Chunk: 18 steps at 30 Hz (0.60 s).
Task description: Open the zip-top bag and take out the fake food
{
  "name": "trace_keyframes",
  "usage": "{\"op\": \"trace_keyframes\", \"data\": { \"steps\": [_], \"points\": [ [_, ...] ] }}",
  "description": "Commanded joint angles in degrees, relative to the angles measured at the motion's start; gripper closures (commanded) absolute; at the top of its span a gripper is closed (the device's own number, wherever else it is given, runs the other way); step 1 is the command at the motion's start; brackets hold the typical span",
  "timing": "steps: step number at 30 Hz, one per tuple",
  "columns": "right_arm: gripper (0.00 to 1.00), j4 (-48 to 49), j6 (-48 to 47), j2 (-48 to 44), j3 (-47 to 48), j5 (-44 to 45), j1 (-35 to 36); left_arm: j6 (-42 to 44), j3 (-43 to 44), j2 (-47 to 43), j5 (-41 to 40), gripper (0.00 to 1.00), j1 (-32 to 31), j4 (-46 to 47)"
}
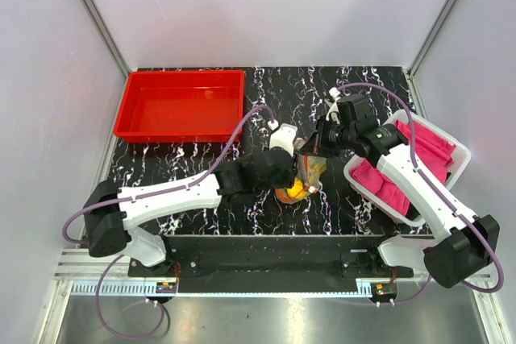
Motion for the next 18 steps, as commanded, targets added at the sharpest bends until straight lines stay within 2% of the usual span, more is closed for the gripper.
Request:
{"op": "trace_keyframes", "data": {
  "steps": [1, 3, 5, 8, 14, 18],
  "points": [
    [1.0, 1.5, 0.7, -1.5, 3.2, -1.3, 0.5, -0.7, 3.2, 3.2, -3.2, 0.62, 0.3, 0.2],
    [1.0, 1.7, 0.6, -1.4, 3.0, -1.4, 0.4, -0.4, 3.4, 4.1, -2.6, 0.61, 0.7, 0.2],
    [1.0, 1.7, 0.6, -1.5, 2.7, -1.4, 0.5, 0.1, 3.2, 4.5, -2.8, 0.49, 1.1, -0.2],
    [1.0, 1.7, 0.5, -1.6, 2.3, -1.4, 0.5, 1.3, 3.0, 4.6, -4.9, 0.4, 1.5, -1.6],
    [1.0, 1.7, -0.1, -2.7, 0.9, -1.3, 0.5, 8.3, 3.0, 4.4, -6.4, 0.29, 1.7, -3.3],
    [1.0, 1.7, -0.2, -2.8, 0.7, -1.6, 0.5, 11.0, 3.9, 5.9, -5.1, 0.27, 2.3, -4.6]
  ]
}}
